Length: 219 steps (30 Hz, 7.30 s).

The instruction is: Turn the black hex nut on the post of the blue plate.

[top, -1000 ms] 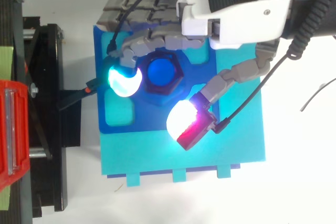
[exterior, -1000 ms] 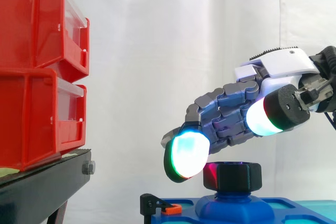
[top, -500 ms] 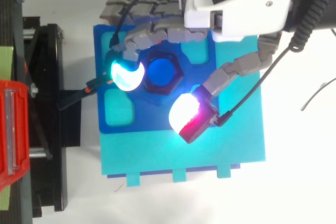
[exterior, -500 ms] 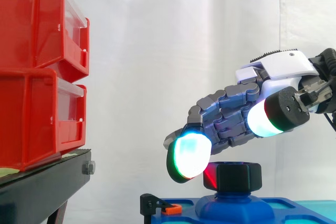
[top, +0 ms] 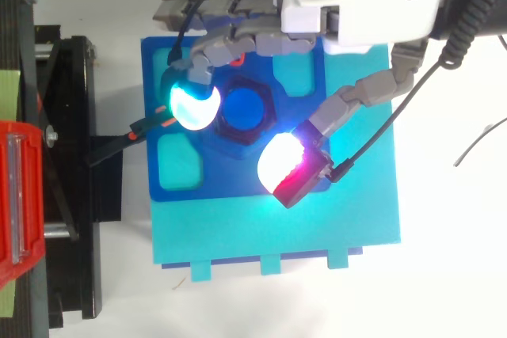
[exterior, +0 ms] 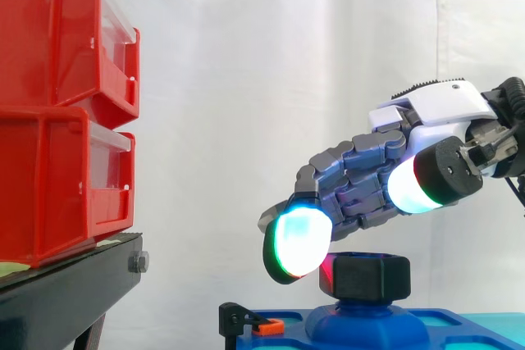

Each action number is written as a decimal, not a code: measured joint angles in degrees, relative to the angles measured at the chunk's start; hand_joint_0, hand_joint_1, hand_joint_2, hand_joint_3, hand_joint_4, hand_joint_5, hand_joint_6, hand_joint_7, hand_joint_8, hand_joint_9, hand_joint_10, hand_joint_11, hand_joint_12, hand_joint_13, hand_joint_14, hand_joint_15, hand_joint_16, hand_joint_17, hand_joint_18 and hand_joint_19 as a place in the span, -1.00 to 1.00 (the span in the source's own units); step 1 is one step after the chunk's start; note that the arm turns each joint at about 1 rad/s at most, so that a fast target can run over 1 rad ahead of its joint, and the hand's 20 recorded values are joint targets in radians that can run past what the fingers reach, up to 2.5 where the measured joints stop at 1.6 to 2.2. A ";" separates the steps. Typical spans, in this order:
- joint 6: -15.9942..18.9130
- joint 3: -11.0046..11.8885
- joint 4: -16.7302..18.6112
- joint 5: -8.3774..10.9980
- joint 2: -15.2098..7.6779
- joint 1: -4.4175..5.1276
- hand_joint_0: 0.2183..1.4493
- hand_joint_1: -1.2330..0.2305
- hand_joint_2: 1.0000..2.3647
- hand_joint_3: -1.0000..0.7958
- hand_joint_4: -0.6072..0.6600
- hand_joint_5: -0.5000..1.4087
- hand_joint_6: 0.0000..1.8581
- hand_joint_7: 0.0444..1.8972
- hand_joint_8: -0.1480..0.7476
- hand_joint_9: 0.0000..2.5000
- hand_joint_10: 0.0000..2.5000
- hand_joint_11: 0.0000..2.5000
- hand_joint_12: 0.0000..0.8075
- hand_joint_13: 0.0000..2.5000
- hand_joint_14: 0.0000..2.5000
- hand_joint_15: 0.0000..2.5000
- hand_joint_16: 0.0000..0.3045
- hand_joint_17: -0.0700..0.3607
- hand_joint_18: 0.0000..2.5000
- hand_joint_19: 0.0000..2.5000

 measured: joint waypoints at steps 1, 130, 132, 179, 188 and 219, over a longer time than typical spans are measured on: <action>-0.01 0.00 0.00 -0.13 0.01 -0.08 -0.66 -0.04 -1.00 -0.44 0.22 -0.74 -0.46 -0.08 -0.15 -1.00 -1.00 -1.00 -0.15 -1.00 -1.00 -1.00 -0.70 -0.20 -1.00 -1.00; -0.46 0.23 -1.22 3.43 -0.02 1.90 -0.65 -0.03 -1.00 -0.44 0.22 -0.74 -0.46 -0.08 -0.15 -1.00 -1.00 -1.00 -0.15 -1.00 -1.00 -1.00 -0.70 -0.21 -1.00 -1.00; -0.48 0.23 -1.13 3.05 0.00 1.68 -0.65 -0.03 -1.00 -0.44 0.22 -0.74 -0.46 -0.08 -0.16 -1.00 -1.00 -1.00 -0.15 -1.00 -1.00 -1.00 -0.70 -0.21 -1.00 -1.00; -2.19 0.69 1.15 -1.56 0.04 -1.09 -0.70 -0.02 -1.00 -0.44 0.23 -0.74 -0.46 -0.08 -0.13 -1.00 -1.00 -1.00 -0.11 -1.00 -1.00 -1.00 -0.69 -0.18 -1.00 -1.00; 0.05 1.52 1.87 -1.26 0.02 1.28 -0.69 0.02 -1.00 -0.44 0.22 -0.74 -0.46 -0.10 -0.13 -1.00 -1.00 -1.00 -0.11 -1.00 -1.00 -1.00 -0.68 -0.17 -1.00 -1.00; -0.81 -0.40 1.21 0.80 -0.02 2.48 -0.68 0.18 -1.00 -0.44 0.24 -0.72 -0.46 -0.13 -0.13 -1.00 -1.00 -1.00 -0.11 -1.00 -1.00 -1.00 -0.68 -0.17 -1.00 -1.00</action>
